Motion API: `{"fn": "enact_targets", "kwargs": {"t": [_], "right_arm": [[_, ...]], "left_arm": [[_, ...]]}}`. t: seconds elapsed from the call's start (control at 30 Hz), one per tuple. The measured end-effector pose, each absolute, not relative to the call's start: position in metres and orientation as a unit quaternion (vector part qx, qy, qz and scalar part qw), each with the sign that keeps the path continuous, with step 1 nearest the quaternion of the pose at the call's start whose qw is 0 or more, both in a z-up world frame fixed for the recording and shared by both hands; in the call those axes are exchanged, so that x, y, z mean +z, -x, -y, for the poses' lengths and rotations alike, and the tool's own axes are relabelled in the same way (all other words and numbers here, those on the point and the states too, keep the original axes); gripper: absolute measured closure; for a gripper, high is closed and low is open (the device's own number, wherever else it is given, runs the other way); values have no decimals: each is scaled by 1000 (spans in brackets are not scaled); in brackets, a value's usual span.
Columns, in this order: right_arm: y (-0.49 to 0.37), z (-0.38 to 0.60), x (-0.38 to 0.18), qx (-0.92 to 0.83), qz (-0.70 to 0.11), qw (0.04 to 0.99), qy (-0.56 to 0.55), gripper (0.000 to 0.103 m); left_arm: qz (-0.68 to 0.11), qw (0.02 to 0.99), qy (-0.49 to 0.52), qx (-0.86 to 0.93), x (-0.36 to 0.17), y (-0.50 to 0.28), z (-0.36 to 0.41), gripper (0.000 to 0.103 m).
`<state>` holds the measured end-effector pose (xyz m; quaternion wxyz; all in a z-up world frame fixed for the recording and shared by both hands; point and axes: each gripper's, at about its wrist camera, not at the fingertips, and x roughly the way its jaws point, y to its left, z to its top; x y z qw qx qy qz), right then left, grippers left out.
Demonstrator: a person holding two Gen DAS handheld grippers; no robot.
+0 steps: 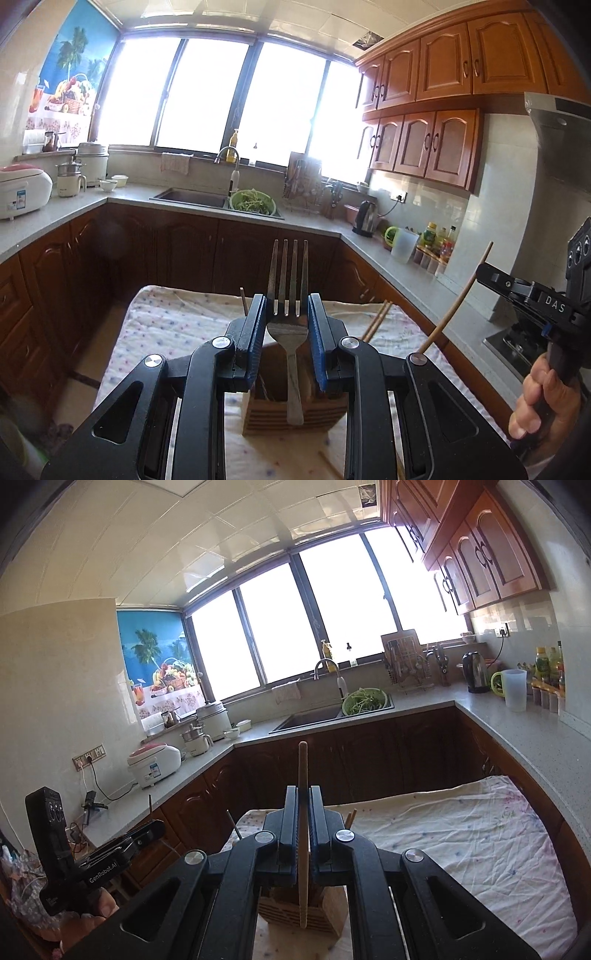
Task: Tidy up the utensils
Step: 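Lower the fork into the holder with the left tool while the right tool lowers its chopstick there, then open the left tool over the holder while the right tool releases its chopstick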
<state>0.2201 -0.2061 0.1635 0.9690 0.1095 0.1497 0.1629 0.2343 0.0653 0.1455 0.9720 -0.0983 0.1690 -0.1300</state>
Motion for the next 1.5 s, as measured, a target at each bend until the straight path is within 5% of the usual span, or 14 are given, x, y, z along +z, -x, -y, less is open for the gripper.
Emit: {"fn": "enact_targets", "kwargs": {"t": [0.77, 1.3, 1.5], "right_arm": [[-286, 191, 77, 140, -221, 958, -119, 98], [-293, 195, 69, 141, -242, 951, -133, 98], [-291, 199, 72, 151, -241, 948, -145, 87]], "left_arm": [[-253, 959, 99, -76, 41, -314, -40, 82], [-270, 956, 85, -80, 35, -313, -27, 82], [-282, 952, 88, -82, 38, -312, -28, 79]]}}
